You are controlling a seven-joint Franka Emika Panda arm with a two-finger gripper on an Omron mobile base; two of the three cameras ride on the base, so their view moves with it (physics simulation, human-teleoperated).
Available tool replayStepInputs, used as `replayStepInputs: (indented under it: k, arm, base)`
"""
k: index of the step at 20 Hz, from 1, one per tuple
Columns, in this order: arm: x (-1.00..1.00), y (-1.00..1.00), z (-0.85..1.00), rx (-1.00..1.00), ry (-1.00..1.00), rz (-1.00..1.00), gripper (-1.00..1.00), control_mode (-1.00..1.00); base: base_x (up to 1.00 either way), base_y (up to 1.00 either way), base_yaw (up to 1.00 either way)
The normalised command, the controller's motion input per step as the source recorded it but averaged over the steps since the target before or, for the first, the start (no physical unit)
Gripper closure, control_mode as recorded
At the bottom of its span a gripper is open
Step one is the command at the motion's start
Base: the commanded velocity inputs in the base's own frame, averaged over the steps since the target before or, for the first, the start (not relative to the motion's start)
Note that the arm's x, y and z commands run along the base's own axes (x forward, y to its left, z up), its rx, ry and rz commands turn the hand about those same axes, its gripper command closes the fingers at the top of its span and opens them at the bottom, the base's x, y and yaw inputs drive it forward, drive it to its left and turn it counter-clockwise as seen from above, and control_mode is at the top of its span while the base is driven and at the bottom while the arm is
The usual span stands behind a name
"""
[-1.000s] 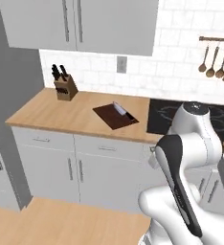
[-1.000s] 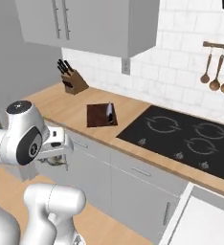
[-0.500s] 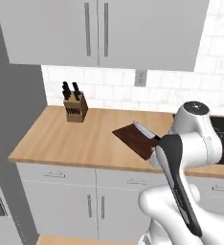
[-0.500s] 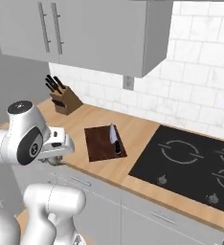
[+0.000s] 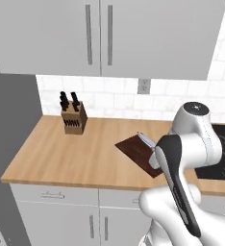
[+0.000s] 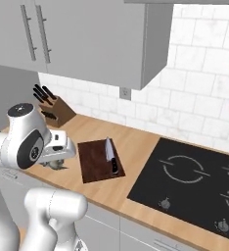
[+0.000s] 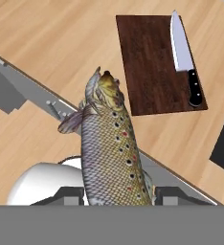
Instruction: Pick up the knife from the drawer and place it on the cutting board. Then place the meat from the plate to the cutting board.
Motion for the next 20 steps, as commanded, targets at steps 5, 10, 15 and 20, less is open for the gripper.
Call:
replayStepInputs:
  k: [5,10,15,20]
  arm:
    - [0.00,0.00,0.00,0.00,0.00,0.00,1.00,1.00]
    - [0.24,0.00,0.00,0.00,0.00,0.00,1.00,-1.00]
    - [1.00,0.00,-0.10,0.00,0.00,0.00,1.00,-1.00]
    - [1.00,-0.25,-0.40,0.01,0.01,-0.01,1.00,-1.00]
  base:
    - [0.02,0.00,-0.08]
    - [0.00,0.00,0.00]
    - [0.00,0.00,0.00]
    - [0.00,0.00,0.00]
